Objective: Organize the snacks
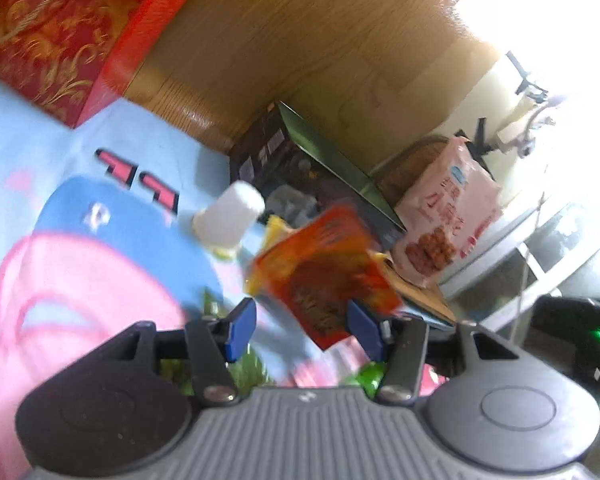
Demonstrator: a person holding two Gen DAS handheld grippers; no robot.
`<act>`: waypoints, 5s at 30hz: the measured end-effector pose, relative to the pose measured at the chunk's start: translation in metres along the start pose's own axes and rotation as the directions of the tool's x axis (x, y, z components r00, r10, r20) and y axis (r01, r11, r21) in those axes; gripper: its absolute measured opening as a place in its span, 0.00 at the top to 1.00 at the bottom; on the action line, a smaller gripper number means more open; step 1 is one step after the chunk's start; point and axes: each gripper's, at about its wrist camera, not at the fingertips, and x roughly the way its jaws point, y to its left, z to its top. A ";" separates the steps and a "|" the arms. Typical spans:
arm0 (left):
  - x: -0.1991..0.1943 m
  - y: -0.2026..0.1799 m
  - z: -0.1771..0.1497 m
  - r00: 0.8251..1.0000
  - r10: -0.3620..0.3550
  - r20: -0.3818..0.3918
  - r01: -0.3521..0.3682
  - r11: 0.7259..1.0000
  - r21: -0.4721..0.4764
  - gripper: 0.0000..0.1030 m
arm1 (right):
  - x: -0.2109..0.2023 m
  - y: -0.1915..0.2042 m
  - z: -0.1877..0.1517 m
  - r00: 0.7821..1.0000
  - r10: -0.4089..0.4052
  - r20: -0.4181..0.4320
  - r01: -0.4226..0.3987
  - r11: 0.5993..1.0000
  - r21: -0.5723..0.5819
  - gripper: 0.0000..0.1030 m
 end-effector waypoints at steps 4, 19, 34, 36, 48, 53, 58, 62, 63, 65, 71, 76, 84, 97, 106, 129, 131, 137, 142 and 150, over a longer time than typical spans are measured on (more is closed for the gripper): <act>-0.034 0.003 -0.025 0.999 -0.036 0.023 0.037 0.999 -0.008 0.47 | -0.036 0.043 -0.037 0.998 0.045 0.035 -0.038 0.983 -0.179 0.91; -0.113 -0.005 -0.082 0.997 -0.014 0.072 0.011 0.999 0.046 0.36 | -0.091 0.094 -0.139 0.999 0.015 0.039 0.002 0.919 -0.395 0.71; -0.085 -0.015 -0.074 1.000 -0.014 0.019 0.013 0.998 0.054 0.36 | -0.060 0.098 -0.119 0.987 -0.105 0.120 0.136 0.947 -0.290 0.63; -0.077 -0.017 -0.074 1.000 -0.022 0.000 0.022 0.998 0.057 0.36 | -0.053 0.090 -0.123 0.946 -0.279 0.162 0.317 0.897 -0.307 0.62; -0.073 -0.025 -0.082 0.999 -0.044 -0.004 0.044 0.999 0.031 0.36 | -0.032 0.092 -0.103 0.976 -0.189 0.111 0.208 0.959 -0.193 0.46; -0.075 -0.030 -0.085 0.998 -0.053 -0.015 0.054 0.997 0.046 0.36 | -0.049 0.071 -0.107 0.984 -0.162 0.070 0.171 0.972 -0.162 0.70; -0.062 -0.042 -0.091 0.994 -0.092 -0.063 0.097 0.993 0.070 0.36 | -0.116 0.047 -0.142 0.997 -0.063 0.037 0.069 0.976 -0.208 0.76; -0.041 -0.058 -0.096 0.987 -0.110 -0.113 0.122 0.987 0.103 0.35 | -0.159 0.024 -0.162 0.951 -0.284 0.121 0.298 0.948 -0.114 0.71; -0.036 -0.062 -0.096 0.986 -0.111 -0.123 0.125 0.986 0.111 0.32 | -0.169 0.018 -0.165 0.940 -0.309 0.148 0.321 0.945 -0.068 0.68; -0.027 -0.070 -0.097 0.985 -0.111 -0.135 0.128 0.984 0.124 0.32 | -0.181 0.014 -0.170 0.937 -0.299 0.180 0.304 0.953 -0.004 0.68; -0.003 -0.089 -0.103 0.979 -0.087 -0.183 0.119 0.978 0.171 0.32 | -0.170 0.028 -0.178 0.944 -0.276 0.181 0.293 0.953 -0.071 0.54; 0.017 -0.092 -0.115 0.970 -0.068 -0.233 0.110 0.979 0.173 0.58 | -0.152 0.022 -0.173 0.942 -0.296 0.156 0.309 0.949 -0.065 0.52; -0.032 -0.074 -0.127 0.978 -0.065 -0.197 0.093 0.986 0.136 0.65 | -0.140 0.045 -0.170 0.966 -0.207 0.152 0.217 0.975 -0.050 0.58; -0.006 -0.107 0.000 1.000 -0.007 -0.023 0.013 0.967 0.255 0.64 | -0.113 0.020 -0.040 0.953 -0.108 0.284 0.122 0.992 -0.032 0.58; 0.093 -0.085 0.086 0.998 0.066 -0.002 -0.065 0.988 0.143 0.64 | -0.047 -0.054 0.068 0.948 -0.164 0.273 0.158 0.986 0.045 0.58; 0.062 -0.084 0.063 0.999 0.018 0.036 -0.024 0.984 0.178 0.45 | -0.043 -0.047 0.045 0.928 -0.290 0.235 0.279 0.957 0.077 0.34; 0.044 -0.088 0.037 1.000 0.018 0.026 -0.023 0.978 0.207 0.45 | -0.057 -0.040 0.029 0.939 -0.266 0.220 0.251 0.964 0.093 0.34; 0.005 -0.086 -0.050 0.996 0.085 -0.012 -0.077 0.951 0.299 0.45 | -0.084 -0.001 -0.030 0.962 -0.225 0.154 0.216 0.974 0.069 0.34; -0.023 -0.089 -0.107 0.987 0.162 0.010 -0.154 0.917 0.367 0.45 | -0.101 0.039 -0.079 0.945 -0.265 0.192 0.269 0.963 0.005 0.34; -0.058 -0.082 -0.156 0.958 0.269 0.095 -0.284 0.875 0.391 0.45 | -0.103 0.102 -0.142 0.918 -0.292 0.267 0.307 0.951 -0.016 0.32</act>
